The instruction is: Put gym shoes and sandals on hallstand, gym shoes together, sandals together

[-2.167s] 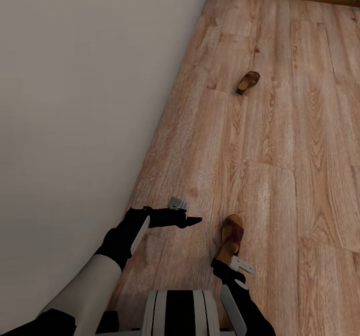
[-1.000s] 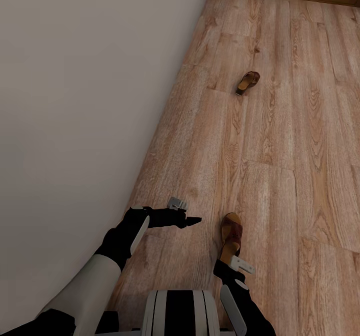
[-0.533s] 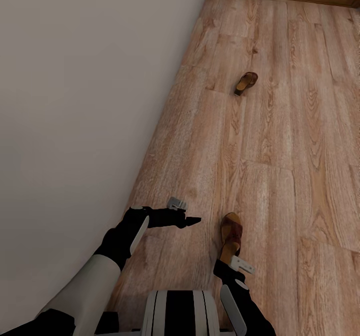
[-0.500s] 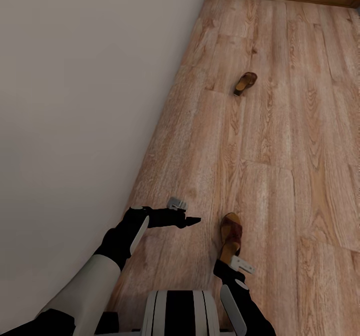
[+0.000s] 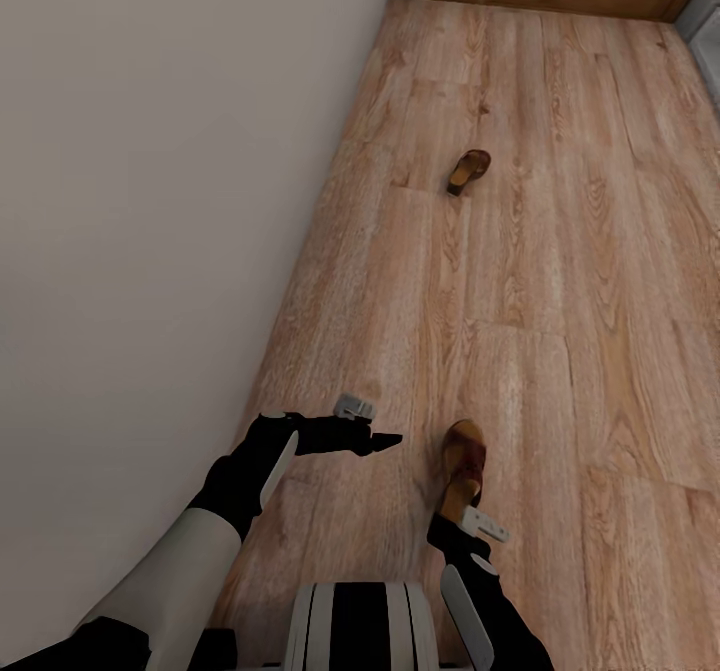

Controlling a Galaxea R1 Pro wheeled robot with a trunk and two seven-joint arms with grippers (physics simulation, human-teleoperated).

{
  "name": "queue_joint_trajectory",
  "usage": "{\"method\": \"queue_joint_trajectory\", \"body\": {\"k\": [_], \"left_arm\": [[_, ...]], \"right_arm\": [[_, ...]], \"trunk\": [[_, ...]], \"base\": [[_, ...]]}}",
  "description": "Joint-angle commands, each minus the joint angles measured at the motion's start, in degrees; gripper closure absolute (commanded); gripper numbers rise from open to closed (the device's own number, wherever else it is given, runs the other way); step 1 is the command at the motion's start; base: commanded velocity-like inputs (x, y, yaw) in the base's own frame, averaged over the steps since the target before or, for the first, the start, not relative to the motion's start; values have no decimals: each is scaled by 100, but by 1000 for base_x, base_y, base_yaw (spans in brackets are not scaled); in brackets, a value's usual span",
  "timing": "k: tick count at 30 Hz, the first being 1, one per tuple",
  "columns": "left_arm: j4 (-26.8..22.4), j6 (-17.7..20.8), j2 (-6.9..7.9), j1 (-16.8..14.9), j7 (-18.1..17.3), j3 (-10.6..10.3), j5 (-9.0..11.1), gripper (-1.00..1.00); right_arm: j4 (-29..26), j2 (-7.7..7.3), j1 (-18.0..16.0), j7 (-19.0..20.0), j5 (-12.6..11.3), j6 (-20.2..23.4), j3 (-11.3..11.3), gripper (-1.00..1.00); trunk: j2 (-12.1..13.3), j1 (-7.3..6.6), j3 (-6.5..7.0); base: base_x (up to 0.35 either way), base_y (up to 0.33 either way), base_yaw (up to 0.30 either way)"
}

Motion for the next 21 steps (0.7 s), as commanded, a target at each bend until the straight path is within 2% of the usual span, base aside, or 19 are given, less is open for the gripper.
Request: {"method": "queue_joint_trajectory", "body": {"k": [1, 15, 21], "left_arm": [[-6, 45, 0, -1, -11, 3, 6, -100], [-10, 41, 5, -1, -6, 8, -6, -100], [-3, 25, 59, 13, 9, 32, -57, -100]], "right_arm": [[-14, 0, -1, -35, -25, 25, 8, 100], [-31, 0, -1, -33, -25, 23, 8, 100], [-12, 0, -1, -30, -19, 25, 15, 100]], "trunk": [[-1, -1, 6], [-1, -1, 126], [-1, -1, 177]], "base": [[0, 0, -122], [0, 0, -122], [0, 0, -122]]}}
